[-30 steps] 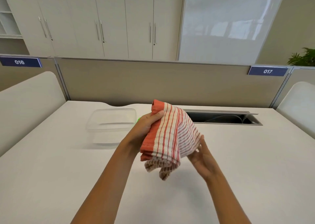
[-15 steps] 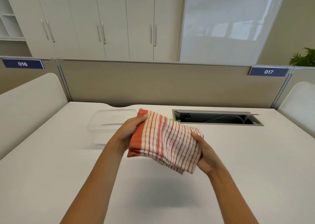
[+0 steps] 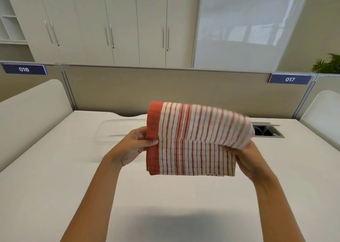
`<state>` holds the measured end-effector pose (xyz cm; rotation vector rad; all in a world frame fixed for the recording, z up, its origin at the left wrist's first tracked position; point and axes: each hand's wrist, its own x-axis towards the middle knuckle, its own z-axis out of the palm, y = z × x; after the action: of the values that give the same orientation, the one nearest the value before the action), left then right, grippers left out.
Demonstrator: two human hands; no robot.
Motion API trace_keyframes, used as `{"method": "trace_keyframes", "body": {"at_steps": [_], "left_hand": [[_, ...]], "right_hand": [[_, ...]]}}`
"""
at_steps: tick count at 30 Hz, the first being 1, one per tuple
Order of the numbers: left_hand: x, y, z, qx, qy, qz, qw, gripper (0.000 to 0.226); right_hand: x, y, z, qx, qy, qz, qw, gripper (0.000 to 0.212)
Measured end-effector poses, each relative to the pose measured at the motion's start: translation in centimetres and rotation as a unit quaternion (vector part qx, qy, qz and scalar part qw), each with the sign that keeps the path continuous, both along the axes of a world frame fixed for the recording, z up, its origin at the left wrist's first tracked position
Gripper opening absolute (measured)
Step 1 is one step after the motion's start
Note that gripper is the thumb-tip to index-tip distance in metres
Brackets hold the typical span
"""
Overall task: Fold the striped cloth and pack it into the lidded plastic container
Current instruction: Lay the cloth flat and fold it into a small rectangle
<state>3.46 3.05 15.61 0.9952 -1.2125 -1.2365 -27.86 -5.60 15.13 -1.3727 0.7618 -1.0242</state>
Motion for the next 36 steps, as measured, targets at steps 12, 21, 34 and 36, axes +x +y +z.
{"method": "trace_keyframes", "body": {"at_steps": [12,21,34,36], "left_hand": [[-1.3,-1.2,-5.6,0.145,-0.049,0.143,0.978,0.024],[-2.3,-1.2,-12.7,0.308,-0.088,0.251,0.913,0.019],[-2.6,-1.7,-11.3,0.319,-0.221,0.264,0.883,0.063],[-2.3,-1.7,-11.2,0.325,-0.155,0.242,0.901,0.068]], "right_hand": [[1.8,-0.4,-4.7,0.031,0.132,-0.077,0.988,0.024],[3.1,-1.6,-11.9,0.166,0.314,-0.187,0.916,0.022],[3.5,-0.8,-10.9,0.132,0.289,-0.204,0.926,0.034],[3.2,-0.5,-10.5,0.151,0.237,-0.189,0.941,0.030]]}}
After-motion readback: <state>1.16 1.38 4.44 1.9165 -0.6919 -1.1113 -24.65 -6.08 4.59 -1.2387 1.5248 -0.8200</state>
